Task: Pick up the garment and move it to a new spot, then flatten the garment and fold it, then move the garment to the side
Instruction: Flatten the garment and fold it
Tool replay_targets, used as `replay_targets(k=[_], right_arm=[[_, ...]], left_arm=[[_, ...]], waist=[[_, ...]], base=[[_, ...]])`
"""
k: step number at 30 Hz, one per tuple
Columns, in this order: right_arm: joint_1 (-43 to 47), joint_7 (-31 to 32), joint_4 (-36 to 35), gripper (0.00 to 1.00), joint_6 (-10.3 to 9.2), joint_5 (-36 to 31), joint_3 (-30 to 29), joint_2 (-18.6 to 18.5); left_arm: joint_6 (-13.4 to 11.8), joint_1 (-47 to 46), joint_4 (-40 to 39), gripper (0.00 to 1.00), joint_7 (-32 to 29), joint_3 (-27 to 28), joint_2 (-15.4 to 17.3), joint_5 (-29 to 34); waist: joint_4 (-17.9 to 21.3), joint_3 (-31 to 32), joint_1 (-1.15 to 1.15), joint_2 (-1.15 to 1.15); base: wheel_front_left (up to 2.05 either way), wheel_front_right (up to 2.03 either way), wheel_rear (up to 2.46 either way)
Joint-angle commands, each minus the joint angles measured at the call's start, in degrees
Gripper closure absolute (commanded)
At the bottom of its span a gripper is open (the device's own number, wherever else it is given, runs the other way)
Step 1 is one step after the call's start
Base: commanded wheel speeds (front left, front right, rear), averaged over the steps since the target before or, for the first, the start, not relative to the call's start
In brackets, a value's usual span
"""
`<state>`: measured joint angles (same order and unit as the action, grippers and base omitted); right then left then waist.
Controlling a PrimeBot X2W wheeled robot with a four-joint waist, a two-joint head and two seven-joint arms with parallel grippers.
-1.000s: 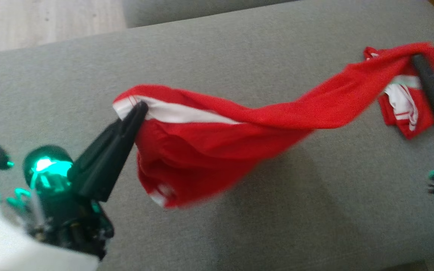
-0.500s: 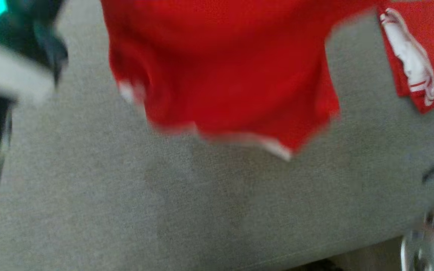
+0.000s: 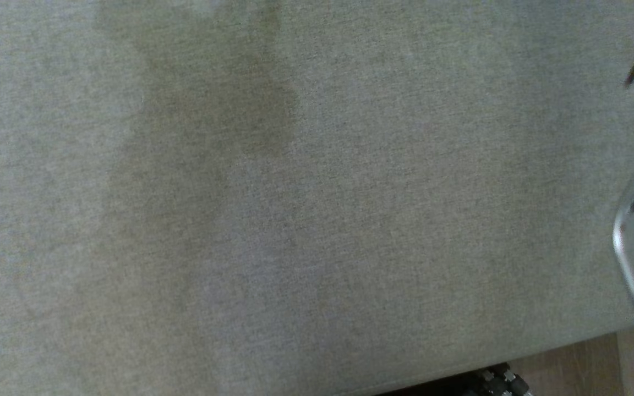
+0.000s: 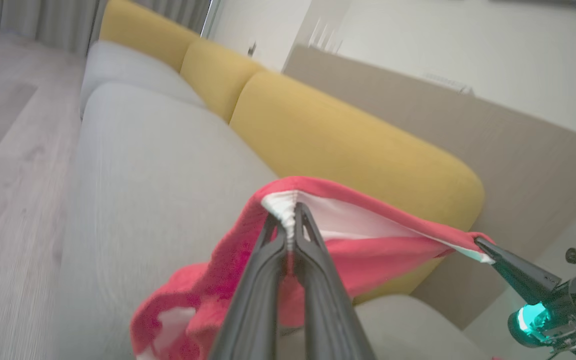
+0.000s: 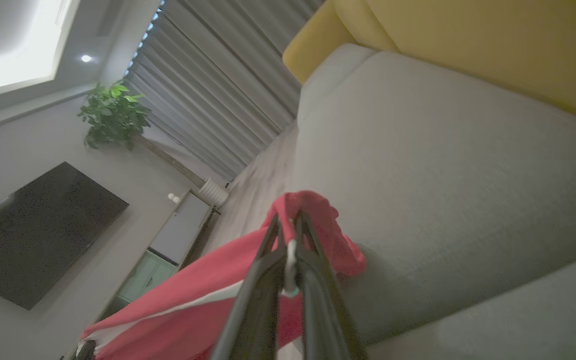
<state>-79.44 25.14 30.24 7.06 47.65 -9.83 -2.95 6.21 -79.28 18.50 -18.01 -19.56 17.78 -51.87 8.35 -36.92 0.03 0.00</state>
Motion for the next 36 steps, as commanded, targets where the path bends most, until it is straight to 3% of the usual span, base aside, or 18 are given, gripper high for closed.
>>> replay_targets(k=[1, 8, 17, 30, 36], right_arm=[[2.8, -1.8, -0.3, 1.00, 0.43, -0.8, 0.9, 0.1], [20.1, -4.9, -0.4, 1.00, 0.43, -0.3, 6.0, 0.1], [44.5, -5.3, -14.8, 1.00, 0.43, -2.8, 5.8, 0.1], [83.6, -4.9, -39.5, 1.00, 0.43, -3.1, 1.1, 0.1], [91.4, -3.7, -47.0, 1.00, 0.43, -0.7, -1.6, 0.1]], left_arm=[[0.9, 2.4, -0.9, 1.00, 1.0, -1.0, 2.5, 0.2], [1.2, 21.4, -8.0, 1.00, 7.6, -9.3, 6.9, -3.3], [1.0, 45.2, -17.7, 1.00, 18.1, -14.5, 11.8, -2.1], [-7.4, 74.1, -28.4, 1.00, 27.0, -18.8, 11.3, -3.5], [-8.1, 78.7, -33.3, 1.00, 27.1, -20.5, 11.6, -4.3]], waist=[[0.1, -0.6, -0.03, 0.00], [0.0, 2.7, -0.03, 0.00], [-2.0, 9.8, -0.03, 0.00], [-3.4, 18.3, -0.03, 0.00], [-3.9, 17.6, -0.03, 0.00]], base=[[0.00, 0.00, 0.00], [0.00, 0.00, 0.00], [0.00, 0.00, 0.00], [0.00, 0.00, 0.00], [0.00, 0.00, 0.00]])
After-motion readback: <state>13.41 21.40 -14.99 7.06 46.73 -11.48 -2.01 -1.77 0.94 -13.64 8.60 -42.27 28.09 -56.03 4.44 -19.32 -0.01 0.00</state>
